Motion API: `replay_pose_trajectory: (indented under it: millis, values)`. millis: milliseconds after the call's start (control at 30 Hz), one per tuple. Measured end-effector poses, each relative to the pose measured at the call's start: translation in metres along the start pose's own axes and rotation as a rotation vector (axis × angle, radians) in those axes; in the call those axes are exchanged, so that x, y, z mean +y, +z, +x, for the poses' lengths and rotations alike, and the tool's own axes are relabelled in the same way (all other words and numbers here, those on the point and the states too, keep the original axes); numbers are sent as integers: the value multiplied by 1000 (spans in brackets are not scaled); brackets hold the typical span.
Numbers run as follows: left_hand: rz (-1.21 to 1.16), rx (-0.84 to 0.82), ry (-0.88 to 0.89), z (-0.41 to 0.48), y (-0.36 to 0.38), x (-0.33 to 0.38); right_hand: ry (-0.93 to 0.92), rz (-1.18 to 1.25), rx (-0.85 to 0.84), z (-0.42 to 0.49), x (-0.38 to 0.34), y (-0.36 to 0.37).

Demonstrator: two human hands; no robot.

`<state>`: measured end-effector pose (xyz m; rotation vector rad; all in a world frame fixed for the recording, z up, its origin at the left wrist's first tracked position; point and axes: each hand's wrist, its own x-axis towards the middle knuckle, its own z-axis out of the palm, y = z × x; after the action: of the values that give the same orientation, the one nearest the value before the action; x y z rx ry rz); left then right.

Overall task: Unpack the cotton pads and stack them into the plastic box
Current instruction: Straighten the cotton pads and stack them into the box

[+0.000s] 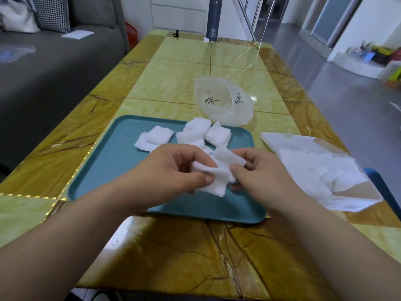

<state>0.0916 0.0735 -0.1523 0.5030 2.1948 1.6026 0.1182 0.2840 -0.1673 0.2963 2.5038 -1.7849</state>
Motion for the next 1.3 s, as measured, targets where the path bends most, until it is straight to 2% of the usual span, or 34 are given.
replay_pose_trajectory:
  millis: [67,133,300,433,600,700,833,900,1033,1300]
  values:
    - [-102,-44,26,-3,1,4,-59,-12,-94,-2,-5,-1]
    - [-94,-24,39,-1,2,3,-94,39,-152,-5,-9,0]
    - [-83,156,-9,6,3,-8,-113,62,-151,-5,-8,4]
    - [-27,197,-11,7,3,-8,-137,34,-156,-5,-8,3]
    - [74,262,21,10,5,-12,-166,-10,-239,-9,-8,1]
    - [148,290,23,11,6,-14,-211,-123,-153,-7,-4,4]
    - [340,154,-5,9,6,-17,-212,-216,-88,-3,1,5]
    - [401,152,4,10,10,-20,-194,-233,-77,-2,4,8]
    - [495,228,-49,14,18,-25,-125,-182,20,-2,5,16]
    - [530,226,-76,15,20,-26,27,7,30,-7,0,26]
